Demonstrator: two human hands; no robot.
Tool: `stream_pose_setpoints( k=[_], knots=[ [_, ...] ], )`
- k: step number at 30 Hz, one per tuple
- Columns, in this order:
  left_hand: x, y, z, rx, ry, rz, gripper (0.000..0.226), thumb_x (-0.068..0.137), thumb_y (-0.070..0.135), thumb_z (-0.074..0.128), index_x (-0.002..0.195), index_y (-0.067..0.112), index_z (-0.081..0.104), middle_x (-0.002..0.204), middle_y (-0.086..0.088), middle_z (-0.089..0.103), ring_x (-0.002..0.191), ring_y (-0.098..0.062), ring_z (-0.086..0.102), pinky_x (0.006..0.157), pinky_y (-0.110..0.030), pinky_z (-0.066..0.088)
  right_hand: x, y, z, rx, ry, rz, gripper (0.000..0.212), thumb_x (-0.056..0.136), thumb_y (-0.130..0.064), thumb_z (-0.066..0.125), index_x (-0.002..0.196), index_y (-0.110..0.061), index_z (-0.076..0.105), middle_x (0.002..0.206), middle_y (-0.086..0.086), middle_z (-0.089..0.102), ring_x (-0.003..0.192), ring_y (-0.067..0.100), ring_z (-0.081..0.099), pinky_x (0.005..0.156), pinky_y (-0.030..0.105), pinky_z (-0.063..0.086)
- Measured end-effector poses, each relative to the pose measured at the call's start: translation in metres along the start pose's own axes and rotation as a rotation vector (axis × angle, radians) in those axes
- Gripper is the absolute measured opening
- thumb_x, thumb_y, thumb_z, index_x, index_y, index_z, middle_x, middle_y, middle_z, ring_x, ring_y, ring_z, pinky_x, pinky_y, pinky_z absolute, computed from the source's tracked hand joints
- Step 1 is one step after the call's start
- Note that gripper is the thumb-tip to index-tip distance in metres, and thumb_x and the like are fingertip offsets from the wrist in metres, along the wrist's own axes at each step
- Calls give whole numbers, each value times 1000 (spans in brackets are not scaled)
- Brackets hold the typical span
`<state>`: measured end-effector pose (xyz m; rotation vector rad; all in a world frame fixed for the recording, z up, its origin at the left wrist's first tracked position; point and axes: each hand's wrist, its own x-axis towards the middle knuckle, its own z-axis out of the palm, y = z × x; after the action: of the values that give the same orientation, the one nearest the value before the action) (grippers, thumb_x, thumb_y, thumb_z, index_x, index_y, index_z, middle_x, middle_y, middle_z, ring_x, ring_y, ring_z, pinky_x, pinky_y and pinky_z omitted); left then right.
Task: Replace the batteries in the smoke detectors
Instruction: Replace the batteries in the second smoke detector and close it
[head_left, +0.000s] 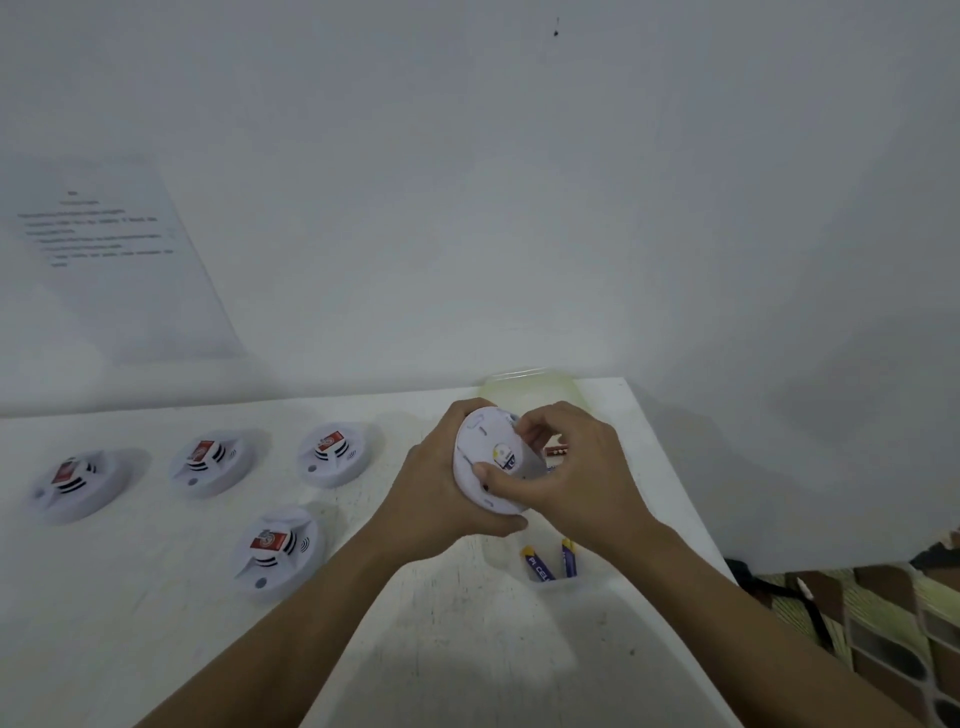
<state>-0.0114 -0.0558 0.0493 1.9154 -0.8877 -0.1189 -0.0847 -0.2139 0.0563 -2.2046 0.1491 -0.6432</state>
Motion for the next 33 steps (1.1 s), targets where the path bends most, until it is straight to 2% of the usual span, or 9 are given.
stream_pose_setpoints(
  k=[3, 7, 10, 13, 18, 22, 26, 30, 33],
  knots=[
    [3, -2, -9, -27, -34, -15, 91, 53, 21, 100, 129, 34, 52, 120, 13, 65, 111, -15, 66, 88, -47, 59, 2, 0, -4, 42, -90, -14, 49, 63, -51, 88, 99, -26, 65, 96, -14, 65, 89, 2, 61, 71, 7, 44],
    [5, -3, -12, -41, -73, -26, 89, 55, 20, 98, 129, 35, 52, 120, 12, 66, 110, -16, 66, 89, -49, 58, 6, -1, -3, 58, -116, -31, 52, 61, -42, 90, 103, -29, 62, 99, -14, 62, 94, 1, 58, 71, 5, 43],
    [6, -1, -16, -46, -99, -25, 90, 55, 16, 97, 131, 32, 52, 121, 10, 66, 111, -17, 66, 91, -49, 58, 7, -3, 0, 73, -122, -34, 55, 57, -43, 86, 105, -31, 61, 100, -17, 59, 97, 3, 57, 70, 9, 44],
    [8, 0, -23, -69, -147, -16, 92, 56, 6, 97, 133, 27, 52, 124, 5, 66, 115, -22, 65, 92, -50, 57, 12, -4, -6, 119, -186, -78, 58, 56, -42, 84, 109, -30, 61, 102, -16, 57, 101, 8, 57, 75, 21, 47],
    [10, -3, -22, -94, -120, -26, 92, 56, 6, 98, 133, 26, 52, 125, 6, 66, 117, -21, 64, 94, -50, 57, 15, 2, -10, 56, -188, -137, 56, 65, -49, 82, 115, -35, 64, 108, -22, 54, 108, 5, 55, 86, 41, 51],
    [10, -7, -21, -113, -67, -33, 94, 55, 10, 99, 134, 28, 51, 127, 8, 63, 119, -19, 62, 94, -51, 57, 9, 8, 1, 33, -89, -116, 59, 67, -67, 74, 117, -36, 65, 111, -24, 53, 109, 4, 53, 91, 37, 52],
    [9, -10, -21, -94, -54, -37, 94, 56, 15, 99, 134, 31, 49, 126, 10, 63, 117, -18, 63, 90, -49, 59, 8, 10, 7, 50, -39, -30, 54, 68, -67, 76, 112, -36, 68, 107, -22, 58, 106, 6, 55, 91, 41, 51],
    [8, -12, -22, -74, -25, -36, 93, 56, 16, 100, 133, 28, 49, 123, 12, 63, 115, -17, 64, 90, -47, 59, 7, 8, 12, 13, -75, -43, 68, 60, -76, 73, 116, -37, 67, 108, -23, 56, 105, 3, 56, 89, 43, 50],
    [7, -15, -23, -31, -42, -33, 91, 57, 18, 99, 132, 31, 49, 122, 14, 63, 114, -14, 64, 89, -45, 60, 8, 8, 12, -41, -122, -42, 71, 62, -79, 67, 117, -35, 67, 106, -23, 57, 102, 2, 55, 91, 41, 47]
  ],
)
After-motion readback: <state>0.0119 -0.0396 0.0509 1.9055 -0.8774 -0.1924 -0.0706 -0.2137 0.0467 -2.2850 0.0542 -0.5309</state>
